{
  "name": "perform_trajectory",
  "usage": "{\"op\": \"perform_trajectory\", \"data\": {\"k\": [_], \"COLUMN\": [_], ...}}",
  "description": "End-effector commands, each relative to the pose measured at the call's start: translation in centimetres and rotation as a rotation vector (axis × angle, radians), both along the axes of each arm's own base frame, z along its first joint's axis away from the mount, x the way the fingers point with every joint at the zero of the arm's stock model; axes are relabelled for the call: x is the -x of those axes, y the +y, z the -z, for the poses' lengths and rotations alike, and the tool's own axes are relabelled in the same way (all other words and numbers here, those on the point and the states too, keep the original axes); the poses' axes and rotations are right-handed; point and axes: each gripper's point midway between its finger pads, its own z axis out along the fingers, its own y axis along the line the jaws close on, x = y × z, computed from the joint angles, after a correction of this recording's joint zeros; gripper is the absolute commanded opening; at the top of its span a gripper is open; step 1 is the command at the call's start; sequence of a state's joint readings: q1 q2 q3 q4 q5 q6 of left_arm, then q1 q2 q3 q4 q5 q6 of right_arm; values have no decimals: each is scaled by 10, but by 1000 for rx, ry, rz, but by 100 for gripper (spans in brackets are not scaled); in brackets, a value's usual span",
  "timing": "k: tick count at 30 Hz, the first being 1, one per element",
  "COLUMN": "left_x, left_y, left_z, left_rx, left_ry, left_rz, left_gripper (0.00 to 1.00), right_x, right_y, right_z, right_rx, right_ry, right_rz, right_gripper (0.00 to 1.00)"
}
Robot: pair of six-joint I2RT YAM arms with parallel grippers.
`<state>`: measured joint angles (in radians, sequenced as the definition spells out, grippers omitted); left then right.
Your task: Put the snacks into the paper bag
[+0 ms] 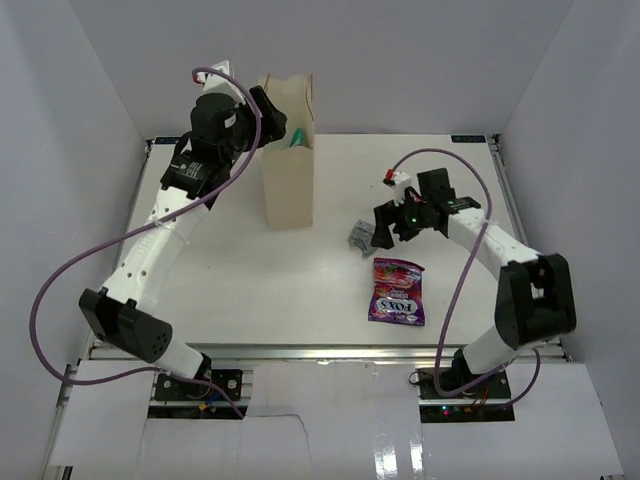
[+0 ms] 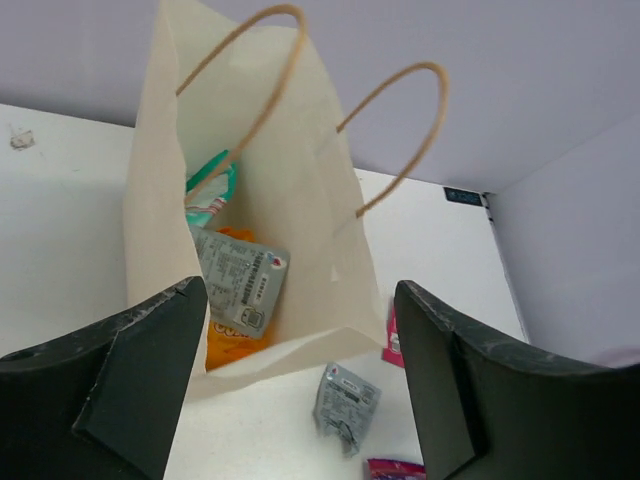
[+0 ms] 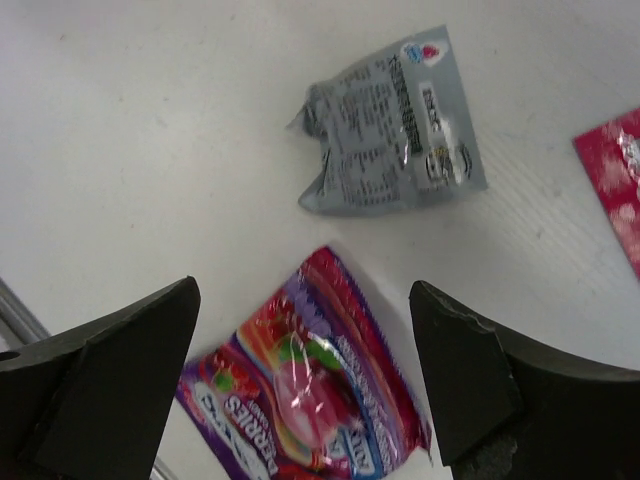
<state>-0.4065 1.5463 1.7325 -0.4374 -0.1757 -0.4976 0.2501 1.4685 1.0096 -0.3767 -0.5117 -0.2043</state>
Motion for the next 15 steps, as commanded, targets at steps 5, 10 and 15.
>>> {"op": "perform_trajectory", "data": {"k": [5,10,15], "left_x": [89,138,180], "left_y": [14,31,45], "left_z": [-34,17,52], "left_rx": [-20,8,84], "left_ry": [-137,-72,-32], "left_rz": [171,174,158], "left_gripper": [92,95,95], "right_x": [-56,-57,-50], "right_y": [26,38,48], "right_z": [38,46,58], "right_rx": [242,316,308], "right_ry": [63,-6,-53], "right_rz": [145,-74,-220], "right_gripper": [93,91,89]}}
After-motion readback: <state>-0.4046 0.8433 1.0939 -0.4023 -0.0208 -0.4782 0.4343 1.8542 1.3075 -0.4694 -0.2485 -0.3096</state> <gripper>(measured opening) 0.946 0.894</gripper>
